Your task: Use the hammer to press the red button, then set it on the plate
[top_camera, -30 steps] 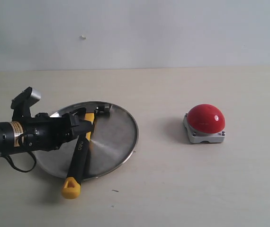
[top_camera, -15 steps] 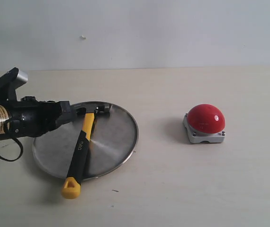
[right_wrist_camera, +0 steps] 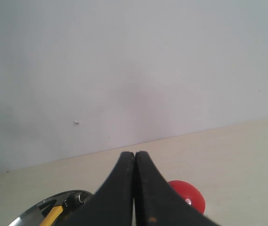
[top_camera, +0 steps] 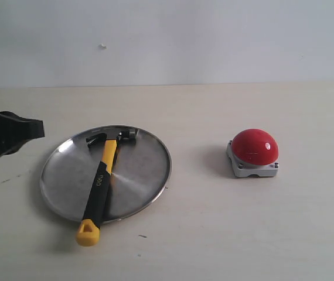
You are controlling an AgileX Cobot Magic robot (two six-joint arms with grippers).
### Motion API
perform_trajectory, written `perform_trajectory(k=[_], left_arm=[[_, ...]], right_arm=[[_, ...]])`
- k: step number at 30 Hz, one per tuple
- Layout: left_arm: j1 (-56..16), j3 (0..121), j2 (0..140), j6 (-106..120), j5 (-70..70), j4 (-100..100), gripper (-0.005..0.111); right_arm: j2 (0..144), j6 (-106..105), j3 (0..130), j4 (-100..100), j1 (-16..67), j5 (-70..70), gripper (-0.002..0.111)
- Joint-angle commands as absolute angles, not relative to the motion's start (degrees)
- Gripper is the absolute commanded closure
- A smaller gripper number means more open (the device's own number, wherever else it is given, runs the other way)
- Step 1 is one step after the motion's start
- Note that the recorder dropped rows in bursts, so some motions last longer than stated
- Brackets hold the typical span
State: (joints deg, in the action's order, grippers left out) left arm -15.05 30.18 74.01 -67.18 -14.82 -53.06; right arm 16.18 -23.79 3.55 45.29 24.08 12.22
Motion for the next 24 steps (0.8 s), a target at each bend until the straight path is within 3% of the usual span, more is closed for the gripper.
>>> perform_trajectory(k=[1,12,24], left_arm=[[-15.0,27.1,62.8,-65.2,-13.8,-53.3,0.107],[-15.0,19.7,35.4,-64.6,-8.7,-53.3,0.107],[-15.0,14.1,18.2,-63.5,-4.8,-51.6,0.107]], right_arm=[[15.8,-23.9,3.2,45.1,24.0,12.3,0.108],[15.8,-23.9,3.2,45.1,24.0,12.3,0.108],[15.8,-23.9,3.2,45.1,24.0,12.3,0.108]])
